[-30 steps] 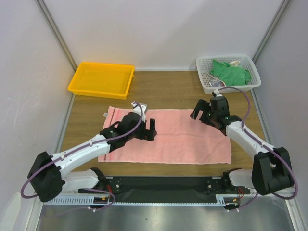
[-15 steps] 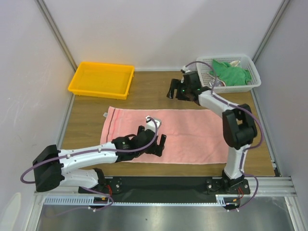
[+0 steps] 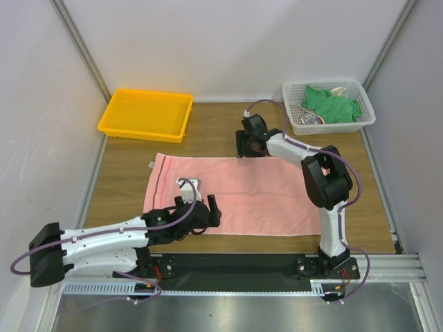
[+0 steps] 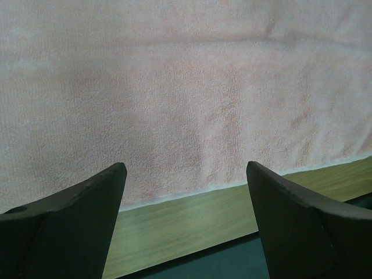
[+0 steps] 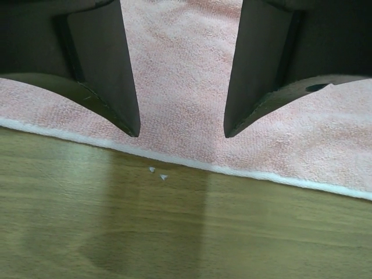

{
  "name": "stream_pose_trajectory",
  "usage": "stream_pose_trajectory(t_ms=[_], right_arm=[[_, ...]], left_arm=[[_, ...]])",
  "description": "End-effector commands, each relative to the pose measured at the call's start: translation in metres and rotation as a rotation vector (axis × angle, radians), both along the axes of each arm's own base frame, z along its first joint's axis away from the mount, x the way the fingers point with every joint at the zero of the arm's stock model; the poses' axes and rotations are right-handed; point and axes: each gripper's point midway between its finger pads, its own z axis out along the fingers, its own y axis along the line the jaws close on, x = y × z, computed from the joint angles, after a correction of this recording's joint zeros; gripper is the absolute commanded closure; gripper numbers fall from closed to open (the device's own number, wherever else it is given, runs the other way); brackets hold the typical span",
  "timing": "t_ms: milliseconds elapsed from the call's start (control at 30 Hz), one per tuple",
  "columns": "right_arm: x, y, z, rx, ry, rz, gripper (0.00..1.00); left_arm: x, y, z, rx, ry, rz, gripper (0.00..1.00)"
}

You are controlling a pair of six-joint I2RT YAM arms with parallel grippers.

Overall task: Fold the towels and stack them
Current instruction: Fold the towel

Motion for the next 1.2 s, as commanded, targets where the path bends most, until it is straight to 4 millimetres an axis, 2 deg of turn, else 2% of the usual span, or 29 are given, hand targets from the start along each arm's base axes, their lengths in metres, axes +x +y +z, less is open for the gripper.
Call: stream_pose_trajectory(t_ms=[0, 100, 467, 767, 1000, 1167], right_arm=[[0.007, 0.004, 0.007, -0.027, -0.041, -0.007, 0.36], [0.009, 0.009, 0.008, -0.029, -0.045, -0.007, 0.41], [0.007, 0.024, -0.003, -0.056, -0.042, 0.004, 0.44], [0.012, 0.029, -0.009, -0.08, -0.04, 0.009, 0.51], [0.011, 0.025, -0.02, -0.117, -0.029, 0.003, 0.55], [0.009, 0.026, -0.029, -0.133, -0.014, 0.008, 0.69]], left_arm=[[0.001, 0.006, 0.002, -0.059, -0.015, 0.078, 0.1], [-0.002, 0.005, -0.001, -0.047, -0.01, 0.069, 0.1], [-0.006, 0.005, -0.006, 0.062, -0.017, 0.068, 0.1], [-0.006, 0.008, -0.005, 0.072, -0.028, 0.076, 0.09], [-0.007, 0.005, -0.004, 0.077, -0.029, 0.065, 0.09], [-0.008, -0.006, 0.001, 0.083, -0.056, 0.021, 0.1]])
